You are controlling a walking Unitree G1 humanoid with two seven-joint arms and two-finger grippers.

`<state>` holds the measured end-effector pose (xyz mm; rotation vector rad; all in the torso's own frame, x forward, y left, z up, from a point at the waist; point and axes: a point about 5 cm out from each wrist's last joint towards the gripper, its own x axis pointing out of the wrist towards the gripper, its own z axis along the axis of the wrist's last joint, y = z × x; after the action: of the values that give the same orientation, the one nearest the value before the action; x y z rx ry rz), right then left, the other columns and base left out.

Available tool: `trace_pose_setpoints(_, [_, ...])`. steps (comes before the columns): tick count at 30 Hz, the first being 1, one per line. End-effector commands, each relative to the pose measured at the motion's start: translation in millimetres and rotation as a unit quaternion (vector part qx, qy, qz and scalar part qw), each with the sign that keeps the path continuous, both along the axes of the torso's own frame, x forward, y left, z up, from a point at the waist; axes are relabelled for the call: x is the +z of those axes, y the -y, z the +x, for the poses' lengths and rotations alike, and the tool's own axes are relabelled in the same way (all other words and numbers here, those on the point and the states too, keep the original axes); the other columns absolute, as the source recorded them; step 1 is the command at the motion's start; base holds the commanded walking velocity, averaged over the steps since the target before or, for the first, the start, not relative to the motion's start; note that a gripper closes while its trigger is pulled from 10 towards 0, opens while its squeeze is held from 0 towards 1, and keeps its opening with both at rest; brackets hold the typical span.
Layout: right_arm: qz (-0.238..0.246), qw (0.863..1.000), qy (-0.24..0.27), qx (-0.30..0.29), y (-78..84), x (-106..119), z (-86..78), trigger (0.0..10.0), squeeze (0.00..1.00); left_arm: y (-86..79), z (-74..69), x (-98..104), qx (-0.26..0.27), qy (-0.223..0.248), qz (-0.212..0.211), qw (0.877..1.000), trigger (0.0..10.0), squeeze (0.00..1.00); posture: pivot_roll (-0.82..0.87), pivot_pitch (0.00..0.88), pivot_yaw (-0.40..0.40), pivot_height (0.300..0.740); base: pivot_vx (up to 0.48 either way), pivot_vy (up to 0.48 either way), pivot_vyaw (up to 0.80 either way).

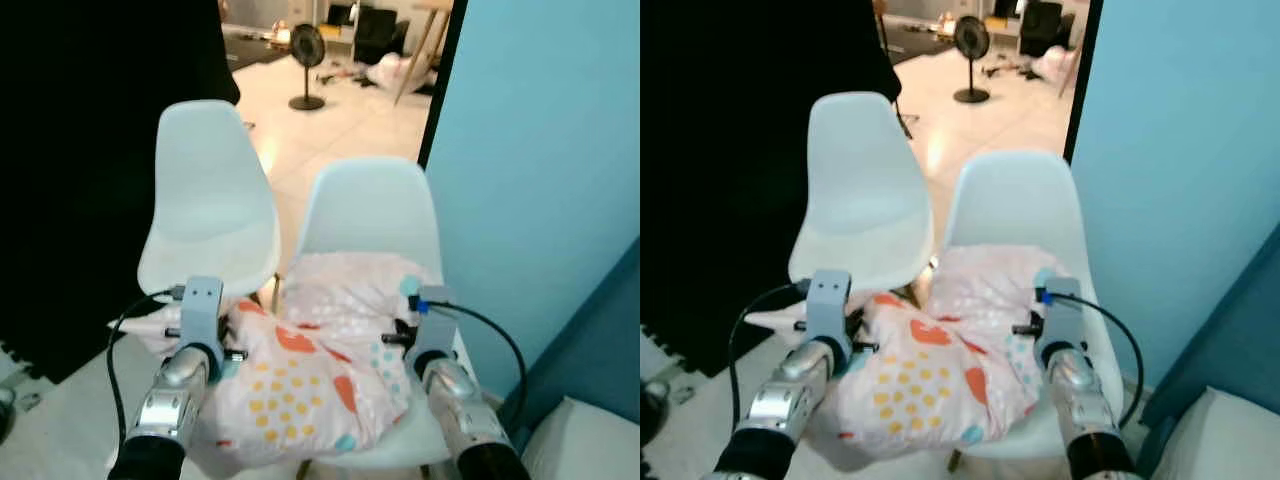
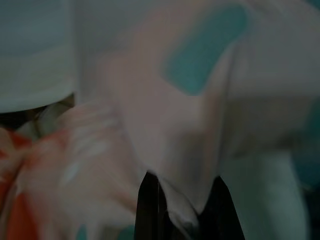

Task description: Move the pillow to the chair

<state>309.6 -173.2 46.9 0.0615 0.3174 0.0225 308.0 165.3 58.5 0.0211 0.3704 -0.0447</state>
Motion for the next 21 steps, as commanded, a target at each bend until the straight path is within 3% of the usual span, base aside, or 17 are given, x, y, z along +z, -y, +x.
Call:
trace_pose_setpoints(1, [-0.001,1.0,0.014,0.007,-3.9,3.7,2.6,10.0,0.0,-1.3,3.4,7.4,0.001,0.022,0.0,1.0,10.0,0.0,0.02,0.028,0.005,0.74,0.0,0.0,-0.8])
trace_pose_setpoints(9, [-0.006,1.0,0.001,0.009,-3.1,2.4,4.6,10.0,0.0,-4.8,0.1,5.8,0.012,0.023,-0.001,1.0,10.0,0.0,0.02,0.036,-0.005,0.74,0.0,0.0,-0.68])
trace_pose_setpoints(21, [-0.007,0.998,-0.001,0.057,-18.4,0.2,5.0,10.0,0.0,-7.8,-2.3,4.9,0.026,0.026,0.002,0.999,10.0,0.0,0.03,0.04,-0.014,0.74,0.0,0.0,0.0])
